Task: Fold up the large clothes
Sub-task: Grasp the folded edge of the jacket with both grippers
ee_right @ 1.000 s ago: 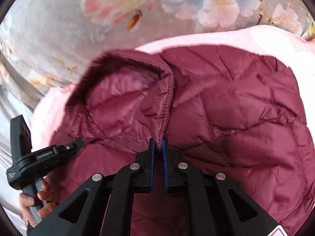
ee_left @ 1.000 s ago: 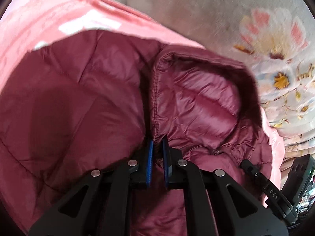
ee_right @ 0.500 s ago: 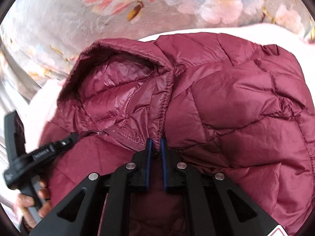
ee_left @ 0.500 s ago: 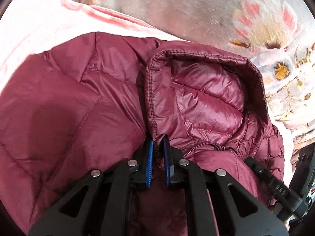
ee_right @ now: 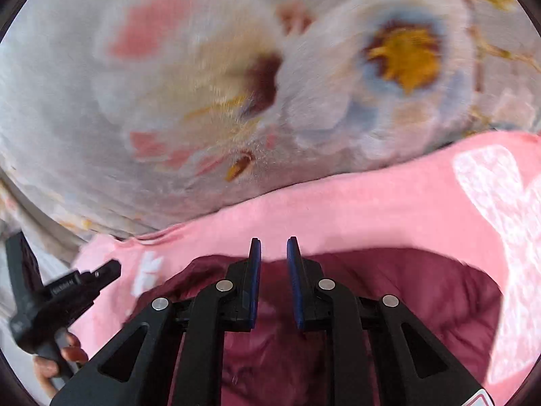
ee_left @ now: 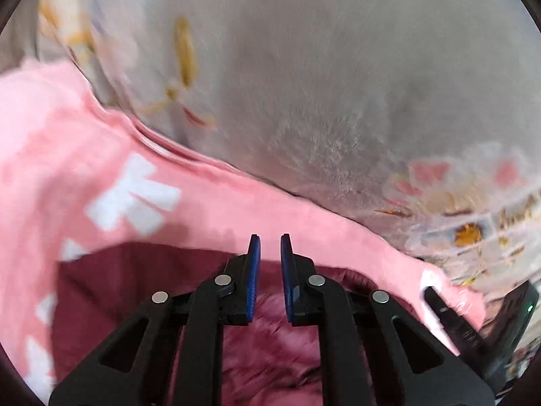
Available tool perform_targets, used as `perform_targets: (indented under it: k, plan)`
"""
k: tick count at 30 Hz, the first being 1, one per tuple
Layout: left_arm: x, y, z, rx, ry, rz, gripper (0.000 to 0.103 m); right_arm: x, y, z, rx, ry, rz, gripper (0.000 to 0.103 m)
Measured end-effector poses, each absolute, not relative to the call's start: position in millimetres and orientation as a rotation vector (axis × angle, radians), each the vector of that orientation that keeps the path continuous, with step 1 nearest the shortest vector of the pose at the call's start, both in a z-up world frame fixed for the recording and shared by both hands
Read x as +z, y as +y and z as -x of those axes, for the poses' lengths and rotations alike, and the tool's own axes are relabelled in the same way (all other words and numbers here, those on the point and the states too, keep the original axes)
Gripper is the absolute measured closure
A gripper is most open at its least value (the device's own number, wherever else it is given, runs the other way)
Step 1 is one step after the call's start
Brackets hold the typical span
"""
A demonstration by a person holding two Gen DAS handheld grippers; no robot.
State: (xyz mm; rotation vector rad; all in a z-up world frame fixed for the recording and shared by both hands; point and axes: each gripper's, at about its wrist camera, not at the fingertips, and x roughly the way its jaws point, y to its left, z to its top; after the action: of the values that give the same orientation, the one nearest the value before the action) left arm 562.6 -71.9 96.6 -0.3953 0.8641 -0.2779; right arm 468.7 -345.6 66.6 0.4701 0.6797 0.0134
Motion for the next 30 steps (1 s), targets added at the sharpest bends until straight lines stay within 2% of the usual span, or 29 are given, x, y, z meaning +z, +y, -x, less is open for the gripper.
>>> perform_targets:
  k: [5, 9, 10, 13, 14, 23, 30]
  plan:
    - [40, -87, -571, -0.315, 1.011, 0.373, 0.092, 30, -313, -486, 0.076, 0.797, -0.328, 0.086]
    - [21, -81, -551, -0.334, 1.009, 0.318, 0.092, 10, -310, -467, 0.074, 0.819, -0.226, 0.087]
    - [15, -79, -547, -0.34, 1.014, 0.32, 0.092, 5, -314, -462, 0.064, 0.824, -0.223, 0.096]
    - [1, -80, -540, -0.343, 1.013, 0.288, 0.093, -6, -323, -457, 0.056, 0.821, -0.238, 0.101]
    - [-2, -82, -538, -0.337, 1.0, 0.259, 0.096, -8, -326, -455, 0.056, 0.818, -0.252, 0.103]
    - [-14, -97, -519, -0.313, 0.866, 0.132, 0.097, -22, -314, -458, 0.002, 0.763, -0.163, 0.103]
    - [-14, -99, -520, -0.296, 0.855, 0.093, 0.097, -24, -320, -461, 0.018, 0.765, -0.19, 0.103]
